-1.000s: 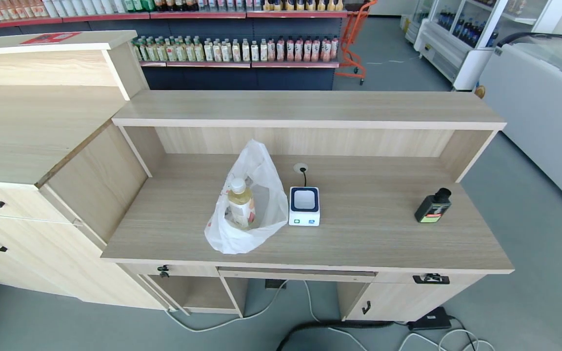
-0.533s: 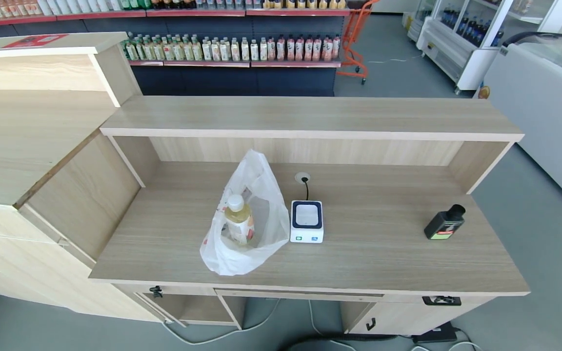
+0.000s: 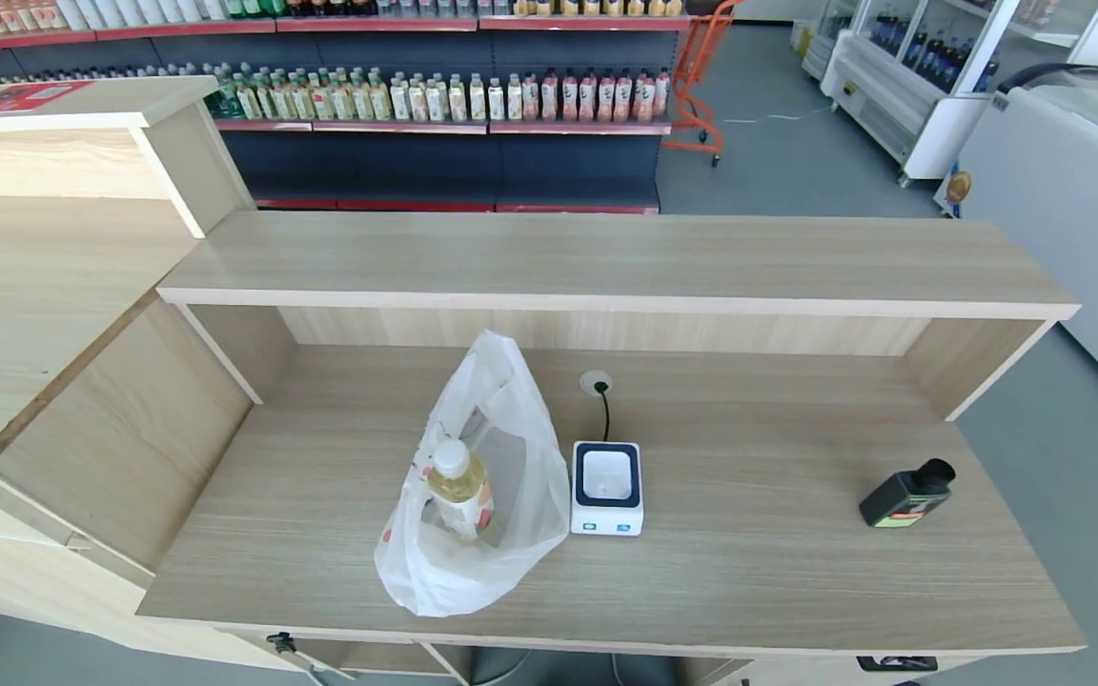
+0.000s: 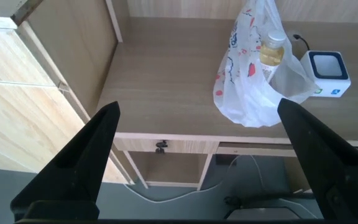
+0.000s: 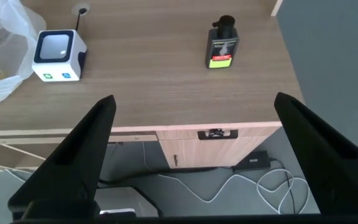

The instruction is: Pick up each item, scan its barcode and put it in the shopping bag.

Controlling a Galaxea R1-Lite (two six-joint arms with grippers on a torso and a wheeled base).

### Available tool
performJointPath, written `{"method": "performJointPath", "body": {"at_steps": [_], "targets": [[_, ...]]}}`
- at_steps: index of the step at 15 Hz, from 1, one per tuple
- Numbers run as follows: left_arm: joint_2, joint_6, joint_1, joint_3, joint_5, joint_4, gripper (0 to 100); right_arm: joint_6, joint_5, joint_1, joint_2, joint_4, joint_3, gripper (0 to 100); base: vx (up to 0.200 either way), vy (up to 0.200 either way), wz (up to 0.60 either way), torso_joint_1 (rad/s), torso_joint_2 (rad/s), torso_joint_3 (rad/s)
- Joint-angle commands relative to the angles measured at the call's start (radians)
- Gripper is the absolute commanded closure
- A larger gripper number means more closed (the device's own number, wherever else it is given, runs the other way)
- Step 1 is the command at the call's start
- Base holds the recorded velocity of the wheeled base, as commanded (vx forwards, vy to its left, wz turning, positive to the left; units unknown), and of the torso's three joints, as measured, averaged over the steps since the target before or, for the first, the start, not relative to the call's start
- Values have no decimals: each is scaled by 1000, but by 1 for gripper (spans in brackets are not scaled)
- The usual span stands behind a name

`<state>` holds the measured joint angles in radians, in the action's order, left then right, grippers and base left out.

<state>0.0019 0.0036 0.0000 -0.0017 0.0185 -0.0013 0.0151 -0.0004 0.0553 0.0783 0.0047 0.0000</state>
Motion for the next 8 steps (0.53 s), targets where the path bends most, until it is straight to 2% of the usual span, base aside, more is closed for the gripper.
{"method": "performJointPath", "body": {"at_steps": [1, 8], "targets": [[-2, 1, 0, 0, 0, 0, 0, 0, -1, 0, 5, 0, 0, 0, 0, -200, 0, 2, 17, -7], [-2, 4, 0, 0, 0, 1, 0, 0, -1, 0, 5, 0, 0, 0, 0, -200, 0, -6, 0, 3]]}}
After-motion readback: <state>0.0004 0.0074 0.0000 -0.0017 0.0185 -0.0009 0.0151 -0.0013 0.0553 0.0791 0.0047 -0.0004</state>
